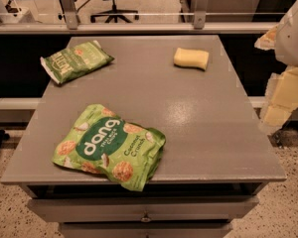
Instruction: Move sponge near green rice chip bag
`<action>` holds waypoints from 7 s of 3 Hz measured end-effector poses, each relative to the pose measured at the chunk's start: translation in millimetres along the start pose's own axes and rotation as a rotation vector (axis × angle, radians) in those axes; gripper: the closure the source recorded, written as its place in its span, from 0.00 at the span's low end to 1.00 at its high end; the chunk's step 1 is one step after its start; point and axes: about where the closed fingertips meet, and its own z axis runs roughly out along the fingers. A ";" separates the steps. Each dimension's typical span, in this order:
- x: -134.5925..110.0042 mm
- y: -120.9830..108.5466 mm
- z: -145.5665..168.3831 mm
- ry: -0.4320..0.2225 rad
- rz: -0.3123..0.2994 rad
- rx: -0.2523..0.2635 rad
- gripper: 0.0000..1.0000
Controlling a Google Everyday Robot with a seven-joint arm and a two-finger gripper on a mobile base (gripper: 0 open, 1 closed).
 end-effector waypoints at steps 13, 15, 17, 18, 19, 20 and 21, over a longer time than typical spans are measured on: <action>-73.1 -161.2 155.1 -0.605 0.309 -0.128 1.00; -113.7 -34.2 138.6 -0.623 0.066 -0.313 1.00; -135.5 -1.7 136.3 -0.599 -0.030 -0.318 0.59; -139.7 1.5 135.4 -0.594 -0.046 -0.308 0.35; -142.1 2.5 134.5 -0.593 -0.055 -0.301 0.12; -143.6 -0.4 131.6 -0.596 -0.061 -0.290 0.00; -143.9 -3.4 129.7 -0.596 -0.063 -0.279 0.00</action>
Offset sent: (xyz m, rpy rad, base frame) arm 0.0661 0.0104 -0.0118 0.0879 -0.0905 0.0058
